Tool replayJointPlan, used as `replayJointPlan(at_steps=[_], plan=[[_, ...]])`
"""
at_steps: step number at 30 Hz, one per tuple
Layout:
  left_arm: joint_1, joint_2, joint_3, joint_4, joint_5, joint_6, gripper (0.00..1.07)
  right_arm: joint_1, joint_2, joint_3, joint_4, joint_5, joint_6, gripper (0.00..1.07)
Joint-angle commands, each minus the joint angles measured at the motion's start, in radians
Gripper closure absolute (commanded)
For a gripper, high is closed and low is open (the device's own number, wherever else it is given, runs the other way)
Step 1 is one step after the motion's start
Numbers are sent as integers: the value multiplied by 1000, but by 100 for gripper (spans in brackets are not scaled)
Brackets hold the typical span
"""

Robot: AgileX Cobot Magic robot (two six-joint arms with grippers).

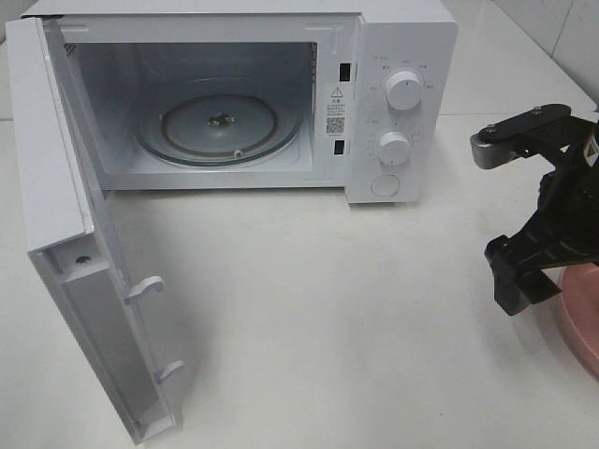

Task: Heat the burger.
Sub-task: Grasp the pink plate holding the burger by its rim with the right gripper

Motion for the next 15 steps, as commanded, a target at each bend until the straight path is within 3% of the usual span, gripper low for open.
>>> replayJointPlan(at_steps=[1,7,15], plan=[[0,-15,2,-7,-13,-4,7,-41,-5,-5,-7,9,15,7],[0,-15,2,-7,-13,-4,7,-128,26,-5,-6,1,43,9],[0,-15,2,-7,-13,-4,7,-168,97,-4,-5,-43,64,11]])
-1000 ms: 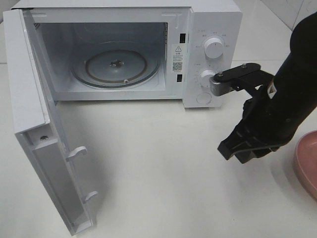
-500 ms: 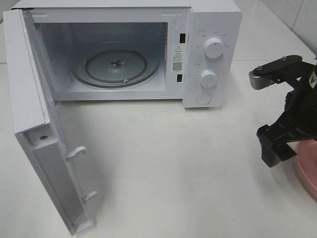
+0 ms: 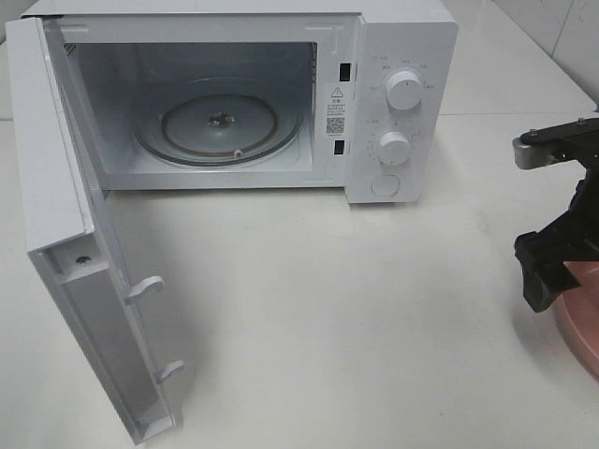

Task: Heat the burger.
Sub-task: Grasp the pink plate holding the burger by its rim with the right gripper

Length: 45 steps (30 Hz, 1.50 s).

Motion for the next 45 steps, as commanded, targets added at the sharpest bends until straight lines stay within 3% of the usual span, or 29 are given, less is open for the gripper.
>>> replayJointPlan(at_steps=[1,14,26,34,40,42,44,45], plan=[[0,-15,2,-7,-13,-4,7,-12,15,-4,-4,-15,13,11],[0,-15,2,-7,-13,-4,7,-20,164,57,-3,-158,50,15],[0,-15,2,-7,-13,-4,7,-78,184,107,-1,-260,61,18],[0,-15,2,-7,-13,-4,7,-78,231,107,9,-263,58,27],[0,-15,2,-7,-13,-4,7,-78,230,107,9,-268,58,39],[0,-15,2,-7,-13,-4,7,-78,230,107,-1,-277,70,54],[0,-15,2,-7,-13,-4,7,-78,230,107,-2,-280,76,59],[0,-15,2,-7,-13,-4,7,-78,230,107,-10,-282,85,71]])
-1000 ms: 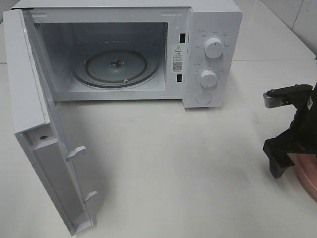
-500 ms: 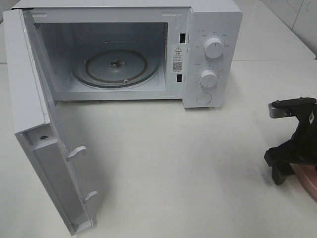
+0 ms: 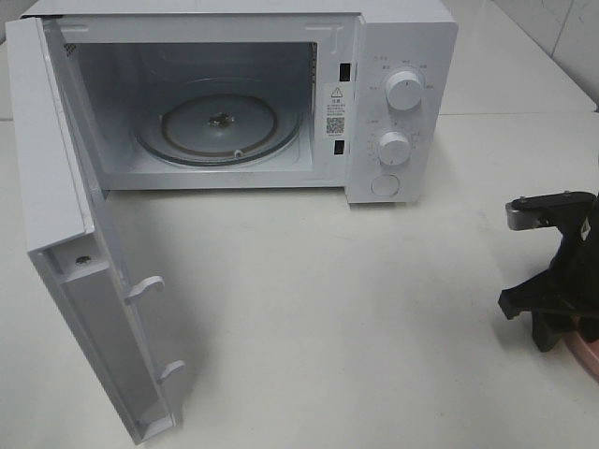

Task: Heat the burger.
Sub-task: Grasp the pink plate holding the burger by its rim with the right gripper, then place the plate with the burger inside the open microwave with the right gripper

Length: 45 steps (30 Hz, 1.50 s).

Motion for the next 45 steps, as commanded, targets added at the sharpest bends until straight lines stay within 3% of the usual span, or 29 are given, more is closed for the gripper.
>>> replayJointPlan(at_steps=[1,3,6,7,8,22,27,40,45], plan=[[0,-15,2,-7,-13,-4,7,-5,3,4,-8,-10,18,71],[0,-15,2,-7,-13,-4,7,-5,3,4,-23,-10,20,89],[0,-15,2,-7,-13,-4,7,-5,3,4,-26,-10,23,95],[0,-15,2,-7,-13,-4,7,-5,3,4,-26,-9,25,106],[0,-15,2,-7,-13,-4,7,-5,3,4,-26,-8,25,107],[0,-15,2,-7,-13,-4,7,32,-21,4,-75,21,86,107],[0,-15,2,-7,-13,-4,7,85,-23,4,-213,57,227,107],[0,-15,2,-7,-13,-4,7,211,-26,4,-386,149,386,107],[0,-15,2,-7,-13,-4,7,245,-47,5,-397,164,393,107]])
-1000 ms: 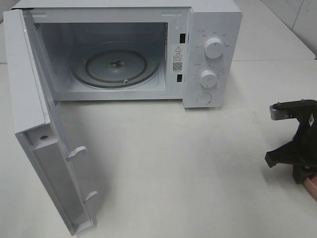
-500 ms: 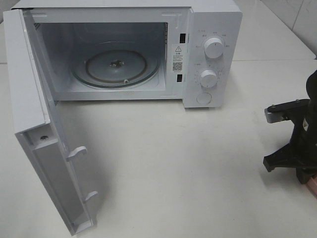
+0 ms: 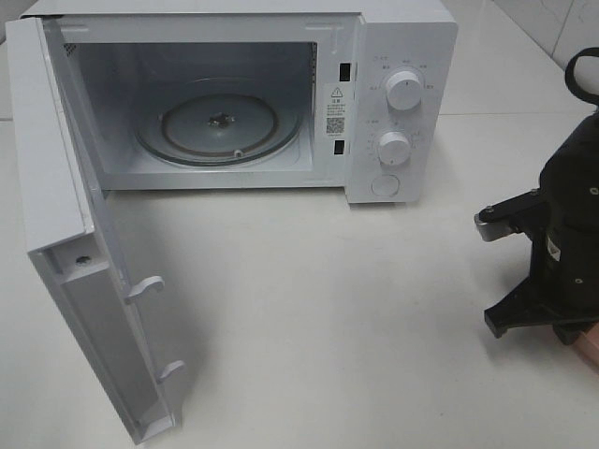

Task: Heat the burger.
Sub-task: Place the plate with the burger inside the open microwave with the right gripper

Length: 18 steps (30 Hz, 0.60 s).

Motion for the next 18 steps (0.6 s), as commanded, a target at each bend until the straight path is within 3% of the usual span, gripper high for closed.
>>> replayJointPlan(at_steps=[1,18], plan=[[0,-15,2,-7,-13,-4,7,16,-27,2,-48,43,16,107],[0,-15,2,-7,-13,-4,7,173,-196,79,-103,127,61,107]])
